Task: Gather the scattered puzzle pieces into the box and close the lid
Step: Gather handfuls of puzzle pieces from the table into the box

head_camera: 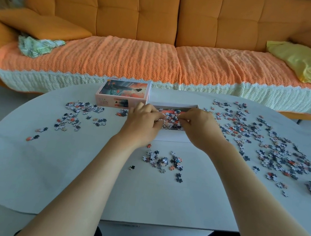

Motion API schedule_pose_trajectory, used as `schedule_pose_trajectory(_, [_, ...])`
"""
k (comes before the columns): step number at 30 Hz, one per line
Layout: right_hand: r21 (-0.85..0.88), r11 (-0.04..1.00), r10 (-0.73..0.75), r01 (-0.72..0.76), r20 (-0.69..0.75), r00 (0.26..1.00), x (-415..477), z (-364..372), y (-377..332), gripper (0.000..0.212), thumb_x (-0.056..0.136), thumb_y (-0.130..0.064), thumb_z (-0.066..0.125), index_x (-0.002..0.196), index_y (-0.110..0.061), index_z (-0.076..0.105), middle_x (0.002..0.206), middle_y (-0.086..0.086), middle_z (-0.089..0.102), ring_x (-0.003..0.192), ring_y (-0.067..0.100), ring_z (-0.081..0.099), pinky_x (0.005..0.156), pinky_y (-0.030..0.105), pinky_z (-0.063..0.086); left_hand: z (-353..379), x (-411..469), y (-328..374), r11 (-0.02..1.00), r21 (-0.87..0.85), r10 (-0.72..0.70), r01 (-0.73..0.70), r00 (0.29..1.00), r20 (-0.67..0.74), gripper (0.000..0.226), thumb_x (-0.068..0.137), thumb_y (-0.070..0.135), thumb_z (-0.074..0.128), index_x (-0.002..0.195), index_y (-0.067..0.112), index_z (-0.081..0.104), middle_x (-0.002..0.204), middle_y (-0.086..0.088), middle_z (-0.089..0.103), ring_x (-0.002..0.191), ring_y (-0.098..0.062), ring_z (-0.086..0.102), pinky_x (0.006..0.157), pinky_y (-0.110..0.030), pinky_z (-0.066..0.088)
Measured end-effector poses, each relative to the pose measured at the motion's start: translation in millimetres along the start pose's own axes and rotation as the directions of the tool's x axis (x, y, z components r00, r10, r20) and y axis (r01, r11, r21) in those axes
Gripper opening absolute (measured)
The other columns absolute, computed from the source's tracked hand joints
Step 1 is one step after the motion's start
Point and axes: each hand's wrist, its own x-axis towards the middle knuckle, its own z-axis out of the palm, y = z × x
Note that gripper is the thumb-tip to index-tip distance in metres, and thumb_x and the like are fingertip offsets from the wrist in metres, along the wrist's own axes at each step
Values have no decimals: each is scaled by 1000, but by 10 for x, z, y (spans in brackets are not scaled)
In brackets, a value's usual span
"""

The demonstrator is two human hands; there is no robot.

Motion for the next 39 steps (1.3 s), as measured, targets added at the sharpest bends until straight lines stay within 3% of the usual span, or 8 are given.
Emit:
schedule_pose_trajectory(3, [-28, 1000, -12, 15, 93, 996, -53, 18, 3, 28, 96, -26, 54, 84, -10, 73, 76, 7, 70, 70, 23, 62, 65, 36, 53, -17, -67, -29, 998, -46, 41, -43, 998, -40, 29, 97, 34, 52, 121, 26, 66, 114, 6, 56, 113, -20, 41, 97, -35, 27])
schedule_pose_trajectory(6, [-51, 990, -134, 130, -83, 988, -121, 23, 11, 16, 91, -17, 62, 94, -14, 77, 93, 4, 73, 92, 23, 62, 83, 36, 52, -78, -183, -26, 988, -121, 79, -95, 989, -128, 25, 93, 29, 60, 114, 19, 68, 106, 4, 54, 109, -18, 43, 96, -33, 36])
schedule_pose_trajectory(9, [41, 973, -220, 227, -128, 967, -212, -9, -101, 19, 87, -11, 65, 100, -20, 76, 95, -2, 69, 84, 12, 57, 78, 30, 51, -168, -357, 8, 978, -186, 78, -98, 991, -110, 12, 91, 25, 61, 101, 22, 65, 101, 8, 49, 99, -10, 45, 80, -26, 42])
schedule_pose_trajectory(14, [86, 956, -289, 279, 140, 947, -419, 122, -358, 28, 88, -14, 62, 109, -27, 73, 106, -9, 67, 82, 6, 59, 81, 29, 52, -297, -618, -67, 967, -255, 36, -6, 993, 111, 12, 85, 26, 63, 86, 36, 58, 90, 16, 49, 77, -6, 52, 69, -33, 49])
schedule_pose_trajectory(19, [67, 967, -255, 246, 320, 912, -547, 348, -512, 39, 91, -22, 54, 129, -30, 61, 137, -11, 54, 127, 13, 46, 106, 32, 38, -357, -864, -262, 985, -152, -23, 85, 929, 369, 35, 75, 40, 72, 107, 40, 57, 102, 16, 46, 92, 0, 43, 83, -25, 41])
schedule_pose_trajectory(30, [41, 989, -150, 144, 262, 953, -646, 172, -351, 39, 94, -8, 47, 125, -24, 65, 122, -5, 60, 113, 15, 54, 96, 29, 46, -249, -927, -298, 967, -200, -98, 160, 952, 290, 58, 77, 55, 72, 130, 38, 54, 106, 11, 45, 104, -2, 34, 97, -29, 38])
schedule_pose_trajectory(35, [-77, 996, -8, 36, 333, 943, -716, 18, -154, 47, 91, -17, 51, 137, -25, 53, 132, -4, 49, 125, 17, 42, 107, 32, 37, -76, -848, -86, 974, -209, -48, 86, 982, 183, 45, 89, 43, 64, 130, 24, 60, 103, 8, 45, 107, -7, 39, 90, -22, 35])
schedule_pose_trajectory(39, [-73, 996, -25, 55, 360, 933, -738, 8, -152, 38, 93, -14, 52, 126, -29, 62, 116, -2, 53, 110, 18, 51, 94, 29, 44, 48, -778, 129, 981, -194, 10, 19, 989, 149, 33, 96, 25, 59, 127, 17, 62, 104, 3, 50, 109, -15, 46, 89, -29, 42])
